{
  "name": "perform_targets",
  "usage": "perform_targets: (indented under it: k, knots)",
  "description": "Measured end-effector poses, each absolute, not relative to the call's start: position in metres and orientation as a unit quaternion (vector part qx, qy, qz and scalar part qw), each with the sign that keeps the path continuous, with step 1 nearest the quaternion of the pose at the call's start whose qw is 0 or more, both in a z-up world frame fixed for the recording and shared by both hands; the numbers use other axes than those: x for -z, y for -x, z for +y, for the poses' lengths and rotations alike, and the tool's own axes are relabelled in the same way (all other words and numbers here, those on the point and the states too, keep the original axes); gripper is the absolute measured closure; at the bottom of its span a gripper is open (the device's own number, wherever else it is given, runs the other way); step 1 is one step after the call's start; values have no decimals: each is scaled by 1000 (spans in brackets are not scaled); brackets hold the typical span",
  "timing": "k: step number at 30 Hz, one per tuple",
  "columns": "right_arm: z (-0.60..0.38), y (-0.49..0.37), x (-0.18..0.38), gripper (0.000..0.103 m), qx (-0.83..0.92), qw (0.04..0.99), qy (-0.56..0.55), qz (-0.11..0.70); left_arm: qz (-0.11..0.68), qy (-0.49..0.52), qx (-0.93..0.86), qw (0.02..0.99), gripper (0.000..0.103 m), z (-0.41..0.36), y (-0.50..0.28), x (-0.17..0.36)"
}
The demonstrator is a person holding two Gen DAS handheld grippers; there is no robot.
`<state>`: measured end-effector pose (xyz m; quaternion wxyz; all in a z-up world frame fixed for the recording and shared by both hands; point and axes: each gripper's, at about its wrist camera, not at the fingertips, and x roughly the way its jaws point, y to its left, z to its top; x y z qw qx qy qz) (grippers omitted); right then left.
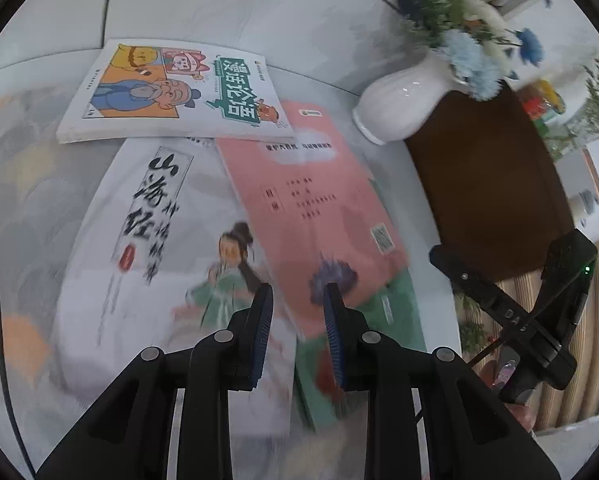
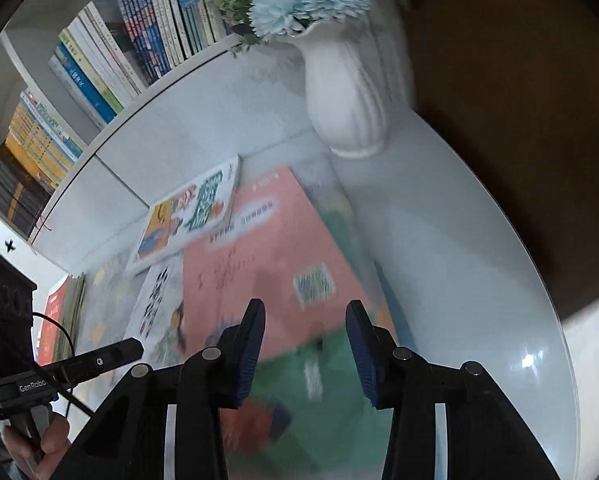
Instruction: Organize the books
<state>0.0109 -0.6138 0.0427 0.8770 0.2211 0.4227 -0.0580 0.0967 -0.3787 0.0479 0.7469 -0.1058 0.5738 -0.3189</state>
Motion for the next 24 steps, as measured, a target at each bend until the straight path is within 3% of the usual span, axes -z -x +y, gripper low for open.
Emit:
perform_targets:
  k: [9, 16, 24]
  knots:
    - [-631, -84, -5, 61, 9, 861, -219, 459, 589, 116, 285, 747, 80, -396, -124, -20]
    - [-630, -115, 4, 51, -5, 852, -210, 480, 582, 99, 294, 752, 80, -396, -125, -21]
    - [-590, -55, 2, 50, -36, 838, -201, 506, 586, 26, 305, 751, 80, -359, -64, -27]
